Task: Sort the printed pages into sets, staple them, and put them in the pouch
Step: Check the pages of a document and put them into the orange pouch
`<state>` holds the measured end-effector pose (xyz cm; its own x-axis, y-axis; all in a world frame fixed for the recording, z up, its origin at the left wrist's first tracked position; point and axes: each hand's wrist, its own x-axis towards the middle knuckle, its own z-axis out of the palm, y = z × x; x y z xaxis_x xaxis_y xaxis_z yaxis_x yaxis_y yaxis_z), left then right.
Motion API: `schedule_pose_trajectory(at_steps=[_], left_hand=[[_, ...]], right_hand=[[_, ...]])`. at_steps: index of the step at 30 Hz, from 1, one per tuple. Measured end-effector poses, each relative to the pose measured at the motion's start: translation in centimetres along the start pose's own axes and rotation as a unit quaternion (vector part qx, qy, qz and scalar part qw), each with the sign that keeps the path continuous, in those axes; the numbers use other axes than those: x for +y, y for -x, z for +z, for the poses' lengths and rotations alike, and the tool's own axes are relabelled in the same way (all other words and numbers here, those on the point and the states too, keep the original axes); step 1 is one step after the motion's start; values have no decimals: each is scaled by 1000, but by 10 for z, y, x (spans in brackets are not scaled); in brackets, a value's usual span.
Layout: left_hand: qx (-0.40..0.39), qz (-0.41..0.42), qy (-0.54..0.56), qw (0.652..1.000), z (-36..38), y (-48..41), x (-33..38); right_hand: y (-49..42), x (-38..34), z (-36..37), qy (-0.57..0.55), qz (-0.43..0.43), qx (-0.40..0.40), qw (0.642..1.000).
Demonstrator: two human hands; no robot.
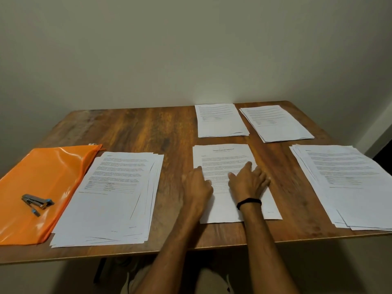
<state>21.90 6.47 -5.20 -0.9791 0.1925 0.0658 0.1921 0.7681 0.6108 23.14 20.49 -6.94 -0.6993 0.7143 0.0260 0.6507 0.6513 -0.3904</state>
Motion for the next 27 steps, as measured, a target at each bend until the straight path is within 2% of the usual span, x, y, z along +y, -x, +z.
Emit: schedule_pose_trajectory(at_steps=[4, 8, 13, 15, 19, 23, 27], left_hand=[[-2, 27, -2, 1000, 12, 8, 14], [-7, 35, 60, 998, 17, 9, 21], [-7, 19, 108, 994, 3, 12, 8], [-11, 10, 134, 991, -5, 13, -3], [42, -31, 74, 996, -43, 3, -27], [117, -117, 81, 983, -73, -5, -66], [119, -186, -55, 974, -100, -4, -112]], right_hand=[[0, 4, 2, 11, 21, 13, 1000], [-5, 14, 4, -20, -15, 70, 997], [-5, 33, 18, 39, -17, 42, 998], [-3, 30, 16, -4, -24, 78, 997], [14, 0, -1, -152, -74, 168, 971], [51, -52, 5, -270, -155, 77, 947], [86, -105, 32, -318, -209, -95, 920]])
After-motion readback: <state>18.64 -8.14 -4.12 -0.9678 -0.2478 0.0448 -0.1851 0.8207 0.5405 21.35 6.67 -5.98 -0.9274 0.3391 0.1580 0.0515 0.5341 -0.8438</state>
